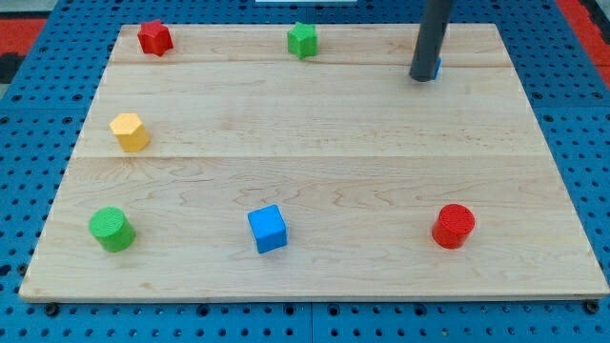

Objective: Move the red circle to the bottom of the blue triangle

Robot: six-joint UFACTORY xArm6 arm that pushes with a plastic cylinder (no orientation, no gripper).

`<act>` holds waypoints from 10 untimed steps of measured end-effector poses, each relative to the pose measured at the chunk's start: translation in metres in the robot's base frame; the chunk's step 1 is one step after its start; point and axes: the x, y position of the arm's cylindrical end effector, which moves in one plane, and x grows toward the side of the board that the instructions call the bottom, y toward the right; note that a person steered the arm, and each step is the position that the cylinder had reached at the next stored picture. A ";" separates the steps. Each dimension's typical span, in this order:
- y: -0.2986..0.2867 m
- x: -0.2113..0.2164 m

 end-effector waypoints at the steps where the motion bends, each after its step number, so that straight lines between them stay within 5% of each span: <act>1: 0.028 0.011; 3: 0.178 0.182; 4: 0.114 0.280; 5: 0.039 0.303; 7: -0.032 0.205; 8: -0.042 0.209; 10: 0.000 0.132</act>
